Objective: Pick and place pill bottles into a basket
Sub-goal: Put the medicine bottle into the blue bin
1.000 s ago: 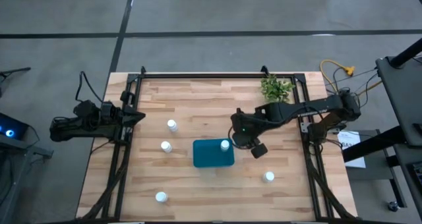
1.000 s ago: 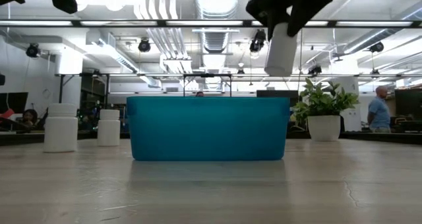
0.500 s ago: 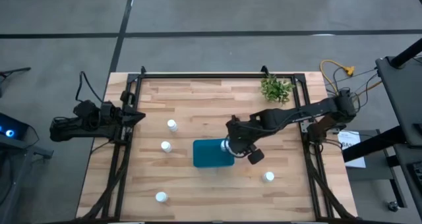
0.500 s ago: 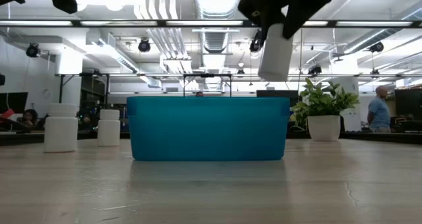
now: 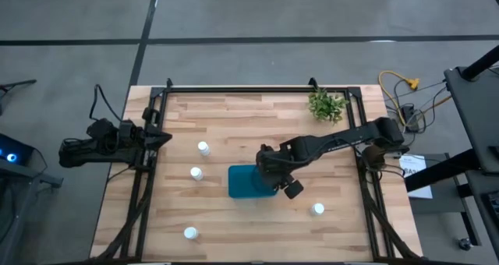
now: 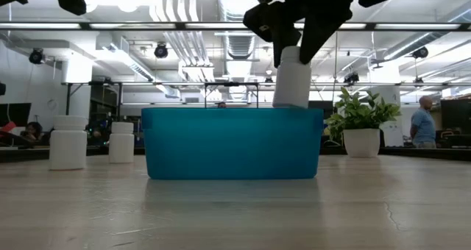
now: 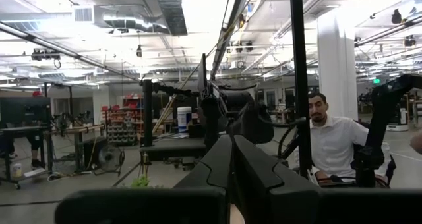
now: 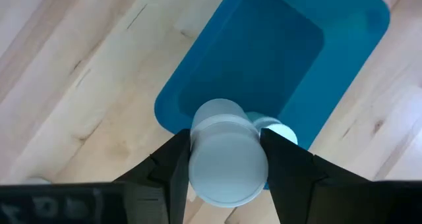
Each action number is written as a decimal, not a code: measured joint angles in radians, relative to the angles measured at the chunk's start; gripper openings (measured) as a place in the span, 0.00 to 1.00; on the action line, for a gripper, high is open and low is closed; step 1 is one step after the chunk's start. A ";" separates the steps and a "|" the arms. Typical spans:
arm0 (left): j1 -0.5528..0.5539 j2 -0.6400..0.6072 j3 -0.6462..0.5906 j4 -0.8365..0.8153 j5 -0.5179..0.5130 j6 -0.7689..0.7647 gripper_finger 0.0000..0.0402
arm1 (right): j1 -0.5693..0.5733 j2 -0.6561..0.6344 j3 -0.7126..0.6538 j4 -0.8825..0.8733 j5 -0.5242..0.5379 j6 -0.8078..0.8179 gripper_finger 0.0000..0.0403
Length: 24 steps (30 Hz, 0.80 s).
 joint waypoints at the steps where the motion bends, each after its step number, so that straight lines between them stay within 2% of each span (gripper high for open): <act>1: 0.000 0.000 0.000 0.002 0.000 0.000 0.00 | 0.000 0.008 0.007 -0.003 0.000 -0.003 0.37; 24: 0.000 0.000 0.000 0.001 0.000 0.000 0.00 | 0.017 0.170 0.030 -0.011 -0.004 -0.037 0.37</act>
